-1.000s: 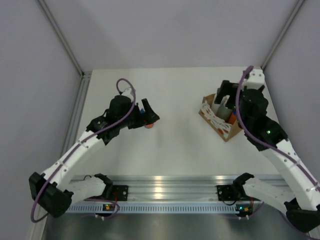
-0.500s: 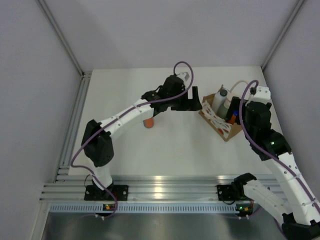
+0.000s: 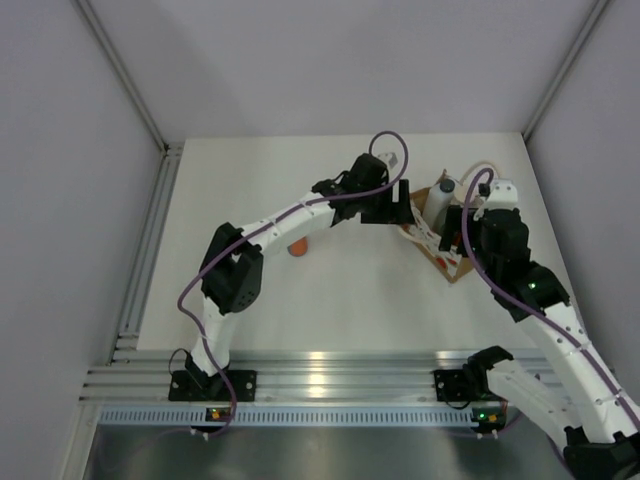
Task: Take the personal care products out of the canvas bag
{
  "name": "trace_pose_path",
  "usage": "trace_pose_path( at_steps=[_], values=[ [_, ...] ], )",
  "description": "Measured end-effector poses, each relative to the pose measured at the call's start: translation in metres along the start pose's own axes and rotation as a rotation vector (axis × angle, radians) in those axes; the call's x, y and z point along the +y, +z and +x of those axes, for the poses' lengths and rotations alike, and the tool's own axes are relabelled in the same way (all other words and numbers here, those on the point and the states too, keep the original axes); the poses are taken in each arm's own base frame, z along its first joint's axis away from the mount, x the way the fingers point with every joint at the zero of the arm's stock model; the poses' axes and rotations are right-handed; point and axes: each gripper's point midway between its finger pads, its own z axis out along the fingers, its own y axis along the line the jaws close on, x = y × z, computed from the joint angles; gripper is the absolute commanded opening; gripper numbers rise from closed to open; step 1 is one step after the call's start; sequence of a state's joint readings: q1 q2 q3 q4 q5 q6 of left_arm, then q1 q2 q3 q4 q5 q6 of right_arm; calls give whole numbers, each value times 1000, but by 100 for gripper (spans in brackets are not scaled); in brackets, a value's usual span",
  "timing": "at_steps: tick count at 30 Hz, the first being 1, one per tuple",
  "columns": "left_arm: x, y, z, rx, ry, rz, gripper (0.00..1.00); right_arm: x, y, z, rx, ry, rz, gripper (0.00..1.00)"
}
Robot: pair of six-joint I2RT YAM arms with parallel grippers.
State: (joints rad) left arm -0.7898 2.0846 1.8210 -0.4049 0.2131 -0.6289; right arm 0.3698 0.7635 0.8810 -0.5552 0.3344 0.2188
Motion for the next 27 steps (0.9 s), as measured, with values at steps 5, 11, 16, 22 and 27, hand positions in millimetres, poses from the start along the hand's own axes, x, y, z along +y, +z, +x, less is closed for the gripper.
trace_pose_path(
  at_steps=[5, 11, 16, 22, 27],
  values=[
    [-5, 1, 3, 5, -12, 10, 49, 5, 29, 7, 46, -18, 32, 74],
    [-12, 2, 7, 14, -14, 26, 47, 3, 64, 19, 98, -45, 97, 74],
    [-15, 2, 10, 21, -11, 35, 45, -5, 80, 10, 75, -43, 146, 74],
    [-19, 2, 12, 28, -7, 49, 45, -11, 98, -4, 36, -53, 188, 73],
    [-23, 3, 14, 31, -2, 57, 47, -23, 112, -5, 36, -52, 221, 73]
  ],
)
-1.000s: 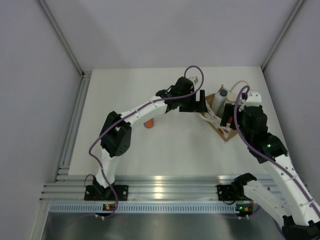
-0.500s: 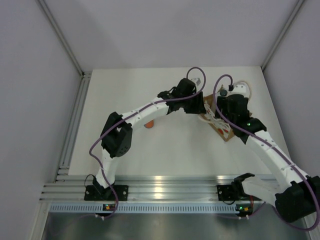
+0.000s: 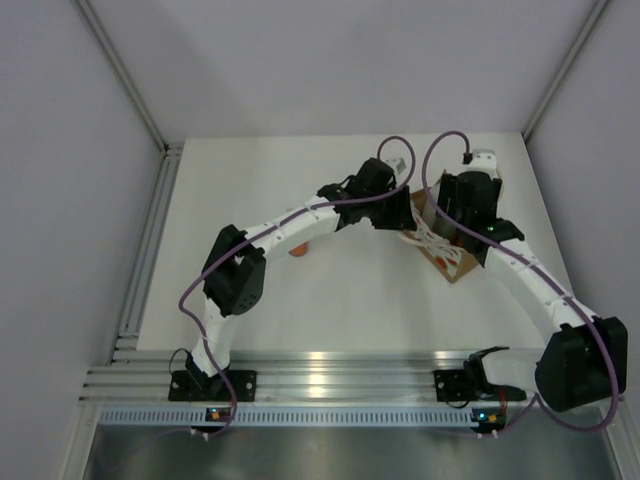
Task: Take the personal care products out of the canvas bag
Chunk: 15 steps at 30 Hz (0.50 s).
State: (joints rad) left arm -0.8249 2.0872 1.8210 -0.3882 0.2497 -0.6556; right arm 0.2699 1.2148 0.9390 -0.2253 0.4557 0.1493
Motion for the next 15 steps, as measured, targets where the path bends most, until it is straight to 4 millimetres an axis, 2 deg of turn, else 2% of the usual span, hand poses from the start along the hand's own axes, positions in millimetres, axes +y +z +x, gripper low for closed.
trace_pose_path(
  at_steps=[4, 11, 15],
  values=[
    [-1, 0, 1, 3, 2, 3, 48, -3, 11, -3, -10, 8, -3, 72],
    [-4, 1, 3, 6, 6, 6, 49, 5, 21, -24, -91, 25, -69, 70],
    [-5, 1, 4, 8, 6, 9, 49, 10, 27, -26, -104, 21, -83, 69]
  ],
)
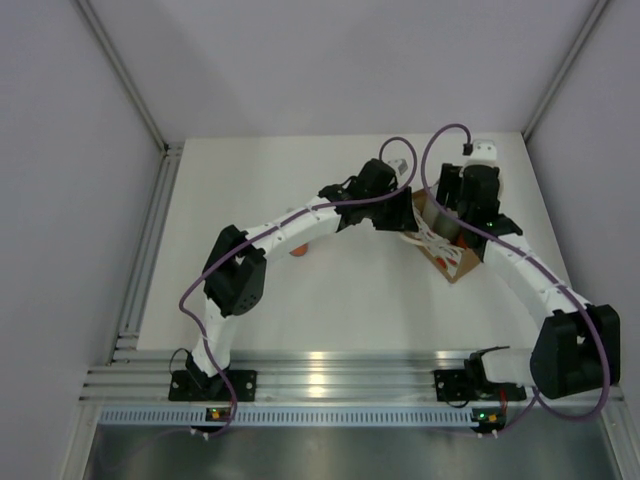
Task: Take the personal care products out of the canvas bag
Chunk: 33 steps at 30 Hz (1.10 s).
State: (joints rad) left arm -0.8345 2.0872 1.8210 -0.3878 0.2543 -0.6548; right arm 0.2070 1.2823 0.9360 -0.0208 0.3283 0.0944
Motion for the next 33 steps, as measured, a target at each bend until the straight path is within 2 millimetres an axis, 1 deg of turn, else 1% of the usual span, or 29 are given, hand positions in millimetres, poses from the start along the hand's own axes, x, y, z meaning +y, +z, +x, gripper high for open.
trace_pose_path(
  at_steps=[4, 7, 9, 10, 11, 13, 14, 16, 17, 19, 20, 22, 23, 24, 30, 31, 33],
  values=[
    [0, 0, 0, 1, 0, 1, 49, 0, 2, 9, 7, -4, 1, 70],
    [-1, 0, 1, 3, 3, 5, 49, -1, 3, 23, 25, -6, 2, 70],
    [-2, 0, 1, 7, 3, 10, 49, 0, 5, 23, 7, 6, 0, 68],
    [-2, 0, 2, 10, 6, 13, 49, 0, 6, 24, -1, 11, -1, 65],
    [-2, 0, 2, 11, 8, 15, 49, 0, 6, 23, -10, 13, -1, 59],
    [-3, 0, 3, 12, 15, 16, 49, 0, 7, 22, -24, 14, 0, 52],
    [-3, 0, 3, 12, 17, 16, 50, 0, 8, 22, -29, 11, 0, 44],
    [-3, 0, 4, 13, 25, 17, 50, 0, 9, 21, -37, 7, 0, 37],
    [-4, 0, 4, 14, 28, 17, 50, 0, 9, 21, -40, 6, -1, 29],
    [-4, 0, 4, 14, 30, 18, 50, 0, 9, 21, -43, 2, -3, 23],
    [-4, 0, 4, 14, 30, 18, 50, 0, 10, 21, -46, 1, -4, 15],
    [-4, 0, 4, 14, 31, 18, 52, 0, 10, 21, -55, 1, -5, 10],
    [-4, 0, 4, 14, 31, 18, 54, 0, 10, 20, -60, 0, -6, 0],
    [-4, 0, 4, 14, 32, 17, 57, 0, 10, 20, -65, -1, -7, 0],
    [-3, 0, 4, 10, 34, 13, 69, 2, 1, 21, -72, 0, -33, 0],
    [-3, 0, 3, 9, 33, 11, 73, 2, 0, 21, -70, -1, -39, 0],
    [-2, 0, 3, 6, 34, 8, 76, 3, -3, 21, -64, -3, -46, 0]
  ],
)
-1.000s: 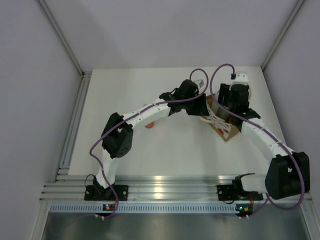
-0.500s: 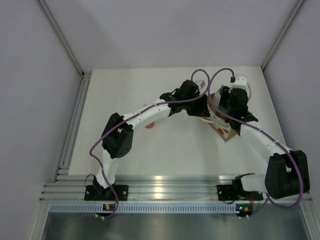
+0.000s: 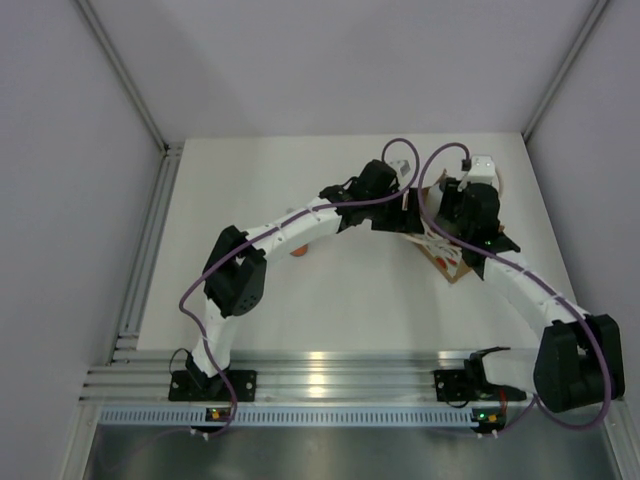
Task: Take the personal care products out of the canvas bag
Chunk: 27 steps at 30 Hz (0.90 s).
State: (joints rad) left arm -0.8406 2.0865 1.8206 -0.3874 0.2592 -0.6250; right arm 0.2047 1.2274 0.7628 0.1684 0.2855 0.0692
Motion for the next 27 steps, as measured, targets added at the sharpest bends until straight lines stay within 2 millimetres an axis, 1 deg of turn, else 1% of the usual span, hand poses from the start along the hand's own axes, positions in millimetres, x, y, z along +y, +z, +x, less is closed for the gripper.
trace_pose_path(
  at_steps=[1, 2, 5, 8, 11, 16, 20, 24, 27],
  values=[
    [0, 0, 0, -2, 0, -2, 78, 0, -1, 0, 2, 0, -3, 0],
    [1, 0, -1, -4, 0, -5, 83, 0, -3, -1, 2, 0, -6, 0],
    [3, 0, -3, -15, 1, -18, 91, 1, -7, -3, 6, -2, -13, 0],
    [4, -3, -7, -34, 2, -33, 95, 1, -9, -8, 9, -8, -19, 0],
    [3, -13, -15, -71, 5, -52, 98, 2, -10, -14, 9, -12, -22, 0],
    [-8, -43, -36, -162, 3, -71, 98, 1, -15, -26, 6, -20, -27, 0],
    [-15, -69, -51, -236, 1, -86, 98, 1, -22, -40, -5, -19, -30, 0],
    [-19, -100, -65, -322, 2, -111, 98, 1, -31, -64, -16, -16, -39, 0],
    [-19, -126, -69, -377, 11, -131, 98, 4, -38, -85, -29, -11, -58, 0]
  ],
)
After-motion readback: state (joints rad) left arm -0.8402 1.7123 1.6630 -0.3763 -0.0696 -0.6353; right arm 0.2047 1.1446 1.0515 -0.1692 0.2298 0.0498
